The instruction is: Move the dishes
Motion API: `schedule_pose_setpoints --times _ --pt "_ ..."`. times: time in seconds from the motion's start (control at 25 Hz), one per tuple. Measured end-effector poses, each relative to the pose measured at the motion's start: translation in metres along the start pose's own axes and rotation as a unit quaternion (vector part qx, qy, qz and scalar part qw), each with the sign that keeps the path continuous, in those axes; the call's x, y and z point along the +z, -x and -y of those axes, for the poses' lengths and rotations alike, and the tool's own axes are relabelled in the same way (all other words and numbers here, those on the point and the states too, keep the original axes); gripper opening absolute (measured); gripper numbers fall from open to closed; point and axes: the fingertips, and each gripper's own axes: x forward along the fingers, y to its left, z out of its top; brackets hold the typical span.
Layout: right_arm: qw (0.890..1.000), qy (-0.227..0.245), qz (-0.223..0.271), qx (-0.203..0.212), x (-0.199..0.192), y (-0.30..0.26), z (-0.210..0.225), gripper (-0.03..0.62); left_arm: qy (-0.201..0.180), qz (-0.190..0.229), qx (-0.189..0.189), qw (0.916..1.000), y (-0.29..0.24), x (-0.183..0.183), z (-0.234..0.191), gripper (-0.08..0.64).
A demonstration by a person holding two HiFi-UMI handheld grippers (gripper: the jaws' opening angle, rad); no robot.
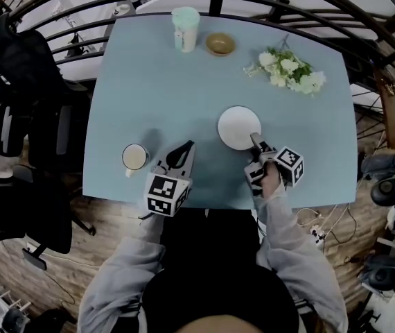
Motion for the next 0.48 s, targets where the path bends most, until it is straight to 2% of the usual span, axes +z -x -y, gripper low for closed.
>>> schedule_pose_setpoints --times 0.08,0.2,0.28,0.4,0.48 --pt "1.000 0.024 -0.002 0.013 -0.005 0.005 -0.009 0.410 0.000 -0.002 -0.011 0.9999 -0.003 -0.001 0.002 0.025" --pt "0.997 0.072 0.007 0.033 -0.007 0.020 -0.022 0.414 0.000 -0.003 -0.026 0.9996 -0.010 0.000 0.007 0.025" --pt "0.989 0.140 0.029 0.041 -0.002 0.033 -0.033 0.388 0.001 -0.004 -0.032 0.9995 -0.015 0.001 0.012 0.025" --pt "0.959 0.272 0.072 0.043 0.012 0.051 -0.052 0.300 0.005 -0.003 -0.034 0.9994 -0.022 0.004 0.020 0.025" --pt "0.936 0.338 0.082 0.054 0.015 0.059 -0.062 0.274 0.008 0.002 -0.033 0.9994 -0.026 0.009 0.026 0.025"
